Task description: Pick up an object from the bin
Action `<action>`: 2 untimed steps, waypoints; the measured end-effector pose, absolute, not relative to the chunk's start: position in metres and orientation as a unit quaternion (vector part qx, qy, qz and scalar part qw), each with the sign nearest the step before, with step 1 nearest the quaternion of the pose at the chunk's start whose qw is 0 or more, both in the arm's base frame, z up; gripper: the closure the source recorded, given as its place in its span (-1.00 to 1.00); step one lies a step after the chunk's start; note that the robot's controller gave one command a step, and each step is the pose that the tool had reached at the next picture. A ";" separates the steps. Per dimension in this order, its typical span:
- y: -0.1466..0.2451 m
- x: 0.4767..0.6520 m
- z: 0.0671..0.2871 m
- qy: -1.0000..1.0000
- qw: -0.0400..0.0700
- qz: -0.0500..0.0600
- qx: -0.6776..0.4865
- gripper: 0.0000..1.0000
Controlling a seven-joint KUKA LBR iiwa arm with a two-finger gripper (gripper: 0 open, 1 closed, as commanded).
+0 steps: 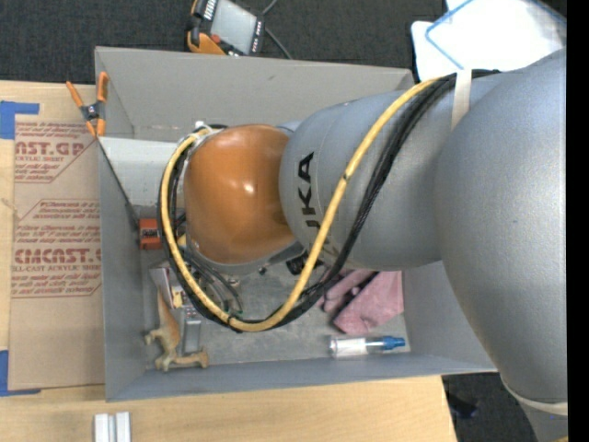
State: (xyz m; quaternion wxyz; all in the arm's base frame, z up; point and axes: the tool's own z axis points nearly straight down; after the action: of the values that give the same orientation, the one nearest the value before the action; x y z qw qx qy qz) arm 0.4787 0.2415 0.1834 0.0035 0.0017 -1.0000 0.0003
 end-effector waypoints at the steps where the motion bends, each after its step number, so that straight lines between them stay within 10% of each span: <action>1: 0.240 0.481 0.187 -1.000 0.000 -0.001 0.001 -1.00; 2: 0.239 0.480 0.133 -0.995 0.002 0.000 -0.097 -1.00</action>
Offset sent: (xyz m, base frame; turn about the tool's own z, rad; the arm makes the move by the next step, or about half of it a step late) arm 0.0024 -0.0029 -0.0491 0.1980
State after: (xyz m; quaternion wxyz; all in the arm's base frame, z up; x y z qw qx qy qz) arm 0.4805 0.2389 0.1332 0.0020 -0.0968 -0.9953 -0.0004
